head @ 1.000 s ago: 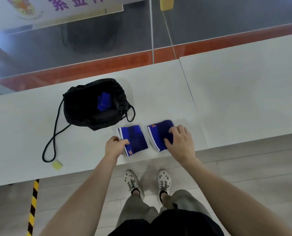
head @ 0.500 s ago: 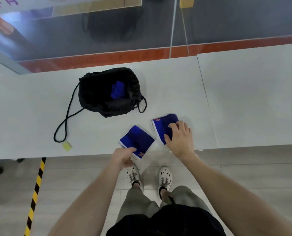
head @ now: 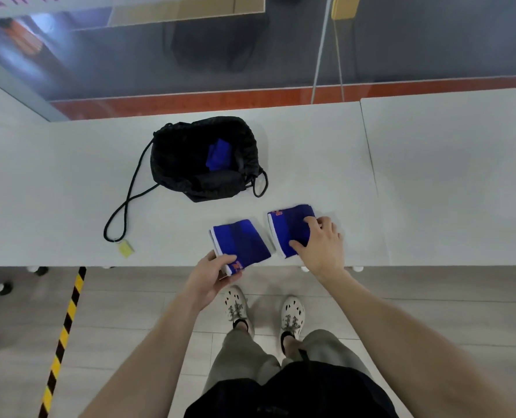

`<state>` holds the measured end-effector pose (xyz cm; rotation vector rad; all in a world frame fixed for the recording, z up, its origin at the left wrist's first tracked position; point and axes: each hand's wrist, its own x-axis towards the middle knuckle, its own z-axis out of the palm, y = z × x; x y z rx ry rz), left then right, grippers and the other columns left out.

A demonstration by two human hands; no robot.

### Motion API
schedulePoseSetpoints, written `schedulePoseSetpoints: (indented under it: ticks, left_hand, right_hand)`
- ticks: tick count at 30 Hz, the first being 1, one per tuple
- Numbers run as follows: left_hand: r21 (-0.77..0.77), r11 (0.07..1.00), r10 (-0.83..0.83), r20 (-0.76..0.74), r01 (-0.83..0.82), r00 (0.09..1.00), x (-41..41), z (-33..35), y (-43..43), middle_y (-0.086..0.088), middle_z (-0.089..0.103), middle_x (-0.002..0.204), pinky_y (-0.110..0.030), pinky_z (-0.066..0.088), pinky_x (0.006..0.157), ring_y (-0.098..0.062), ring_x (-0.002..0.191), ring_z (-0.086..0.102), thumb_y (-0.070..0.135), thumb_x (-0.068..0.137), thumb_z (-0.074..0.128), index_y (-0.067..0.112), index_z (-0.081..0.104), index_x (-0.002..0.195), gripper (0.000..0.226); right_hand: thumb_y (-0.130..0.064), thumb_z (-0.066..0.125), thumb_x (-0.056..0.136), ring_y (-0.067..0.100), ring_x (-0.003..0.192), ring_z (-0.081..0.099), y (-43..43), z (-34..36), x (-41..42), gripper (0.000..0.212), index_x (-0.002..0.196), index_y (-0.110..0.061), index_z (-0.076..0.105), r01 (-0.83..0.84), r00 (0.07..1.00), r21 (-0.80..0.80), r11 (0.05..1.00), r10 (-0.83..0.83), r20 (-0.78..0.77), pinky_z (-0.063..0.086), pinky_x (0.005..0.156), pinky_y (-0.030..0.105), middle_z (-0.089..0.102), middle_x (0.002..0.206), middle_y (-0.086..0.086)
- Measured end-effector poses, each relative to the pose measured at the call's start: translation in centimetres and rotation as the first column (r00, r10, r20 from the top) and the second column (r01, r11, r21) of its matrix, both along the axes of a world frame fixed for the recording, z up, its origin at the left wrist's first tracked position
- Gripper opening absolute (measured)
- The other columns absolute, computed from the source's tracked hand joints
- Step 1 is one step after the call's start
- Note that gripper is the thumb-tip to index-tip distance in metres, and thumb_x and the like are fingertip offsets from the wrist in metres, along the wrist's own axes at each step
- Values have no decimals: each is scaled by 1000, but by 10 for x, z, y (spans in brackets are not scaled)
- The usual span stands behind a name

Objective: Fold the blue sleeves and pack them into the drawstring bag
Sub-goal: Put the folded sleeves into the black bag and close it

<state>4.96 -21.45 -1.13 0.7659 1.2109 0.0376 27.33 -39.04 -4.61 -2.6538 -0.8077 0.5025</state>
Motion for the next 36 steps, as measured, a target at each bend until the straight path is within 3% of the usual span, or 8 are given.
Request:
schedulePoseSetpoints:
  ticks: [3,8,12,16,24,28,32,36]
  left_hand:
    - [83,981,-183,66,177,981,27,21,2,-12,82,125,-45,67,96,-27,110,81,8,100,77,11,70,134,34]
    - [181,903,-409,89,389,908,92,31,-17,-11,83,124,-45,65,100,-29,114,80,11,99,80,14,72,136,38]
    - [235,836,-500,-49,497,865,119,14,-36,-10,83,118,-36,66,86,-20,98,79,21,103,78,15,74,128,26]
    - [420,565,-504,-506,710,700,120,-13,-36,-6,75,112,-41,60,94,-25,103,71,39,100,75,13,71,114,29]
    - [336,726,-428,-460,599,777,125,-26,-26,-6,77,107,-52,67,92,-26,97,77,38,93,80,15,68,108,30]
    - [233,864,-346,-368,446,863,131,-27,-26,-10,71,121,-44,69,84,-26,104,77,37,81,92,9,51,130,69]
    - [176,867,-396,-326,466,859,136,-35,-32,-9,81,109,-35,56,75,-24,97,75,40,65,101,7,74,115,66]
    - [201,882,-360,-295,425,885,139,-32,-36,-7,78,114,-37,59,81,-25,105,75,25,70,102,10,66,121,64]
  right_hand:
    - [-51,63,103,27,114,62,-1,9,2,36,121,-22,75,124,992,168,978,-117,-48,52,101,45,64,123,0]
    - [-55,59,105,7,97,72,-1,53,17,37,128,-29,70,468,774,336,818,-195,-603,57,69,17,76,114,-7]
    - [-35,73,102,0,94,67,-9,49,32,40,139,-25,63,397,830,289,871,-206,-519,50,63,11,71,116,-7]
    - [-44,75,94,21,96,70,-8,30,39,33,119,-21,74,258,888,91,962,-199,-415,57,77,34,73,107,0]
    - [-42,79,90,21,84,70,-6,21,36,26,102,-20,73,280,901,57,958,-242,-361,62,77,43,72,91,-2]
    - [-45,80,89,23,88,66,-5,14,36,29,102,-21,73,281,910,41,959,-253,-329,59,79,41,65,99,1]
    - [-45,81,88,24,90,68,-2,11,34,29,103,-22,72,294,896,25,956,-266,-357,60,79,42,69,98,0]
    - [-45,82,88,24,95,67,-2,8,35,36,111,-19,70,316,887,13,949,-291,-359,59,83,43,70,103,0]
